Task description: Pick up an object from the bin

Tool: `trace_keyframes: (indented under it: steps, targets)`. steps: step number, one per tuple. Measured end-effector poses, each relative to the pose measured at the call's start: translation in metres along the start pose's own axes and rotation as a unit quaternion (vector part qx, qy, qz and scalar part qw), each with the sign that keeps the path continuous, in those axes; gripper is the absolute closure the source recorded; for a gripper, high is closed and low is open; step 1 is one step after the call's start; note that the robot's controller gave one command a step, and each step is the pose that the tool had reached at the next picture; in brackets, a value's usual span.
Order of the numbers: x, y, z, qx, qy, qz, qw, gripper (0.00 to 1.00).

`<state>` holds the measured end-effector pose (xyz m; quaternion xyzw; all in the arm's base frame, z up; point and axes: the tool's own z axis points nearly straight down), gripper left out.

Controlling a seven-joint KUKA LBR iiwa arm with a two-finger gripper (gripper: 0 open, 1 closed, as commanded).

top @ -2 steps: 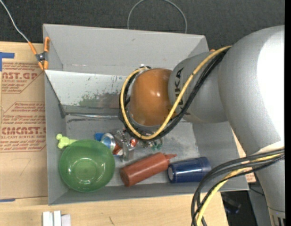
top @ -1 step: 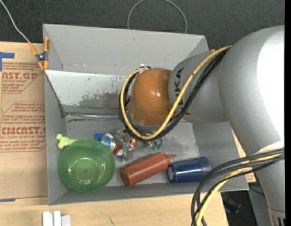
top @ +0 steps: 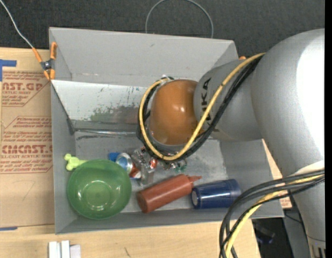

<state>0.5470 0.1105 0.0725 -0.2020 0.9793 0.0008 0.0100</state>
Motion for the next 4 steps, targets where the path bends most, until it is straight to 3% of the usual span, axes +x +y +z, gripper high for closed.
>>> trace_keyframes:
  steps: [1,2,3,4]
  targets:
    - [-0.023,-0.019,-0.002,0.000,0.0011,0.012,0.9999,1.00]
    - [-0.026,-0.007,-0.075,0.000,0.0026,0.019,0.9998,1.00]
    - [-0.027,-0.009,-0.121,0.001,-0.0018,0.014,0.9999,1.00]
    - [-0.023,0.007,-0.189,0.000,0.0029,0.031,0.9995,1.00]
